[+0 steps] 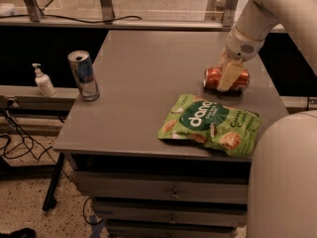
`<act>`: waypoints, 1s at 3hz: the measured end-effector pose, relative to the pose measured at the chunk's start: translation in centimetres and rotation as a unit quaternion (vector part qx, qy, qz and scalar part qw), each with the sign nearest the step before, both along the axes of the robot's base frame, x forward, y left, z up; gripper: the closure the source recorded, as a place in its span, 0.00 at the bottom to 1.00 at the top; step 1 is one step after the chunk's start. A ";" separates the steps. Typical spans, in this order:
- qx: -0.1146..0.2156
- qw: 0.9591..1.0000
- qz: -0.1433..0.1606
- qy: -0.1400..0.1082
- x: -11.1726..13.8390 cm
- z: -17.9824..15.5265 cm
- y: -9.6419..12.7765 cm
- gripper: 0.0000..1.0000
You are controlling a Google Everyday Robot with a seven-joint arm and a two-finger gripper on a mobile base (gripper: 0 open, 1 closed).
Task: Knock coke can over
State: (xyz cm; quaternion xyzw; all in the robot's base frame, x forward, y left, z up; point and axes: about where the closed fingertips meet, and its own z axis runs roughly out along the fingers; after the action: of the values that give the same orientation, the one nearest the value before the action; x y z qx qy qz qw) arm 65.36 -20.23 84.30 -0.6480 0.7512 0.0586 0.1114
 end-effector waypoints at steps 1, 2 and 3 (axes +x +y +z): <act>0.001 1.000 0.000 0.002 -0.1 -0.1 -0.1 0.16; 0.002 1.000 -0.002 0.006 0.2 -0.4 -0.1 0.00; 0.003 1.000 -0.002 0.003 0.3 -0.3 -0.1 0.00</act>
Offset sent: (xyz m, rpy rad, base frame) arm -0.0155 -0.0072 -0.0077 0.0041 0.0629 -0.0001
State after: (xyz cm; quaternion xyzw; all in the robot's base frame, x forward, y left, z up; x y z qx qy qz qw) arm 65.67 -20.35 84.02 -0.6458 0.7527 0.0631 0.1111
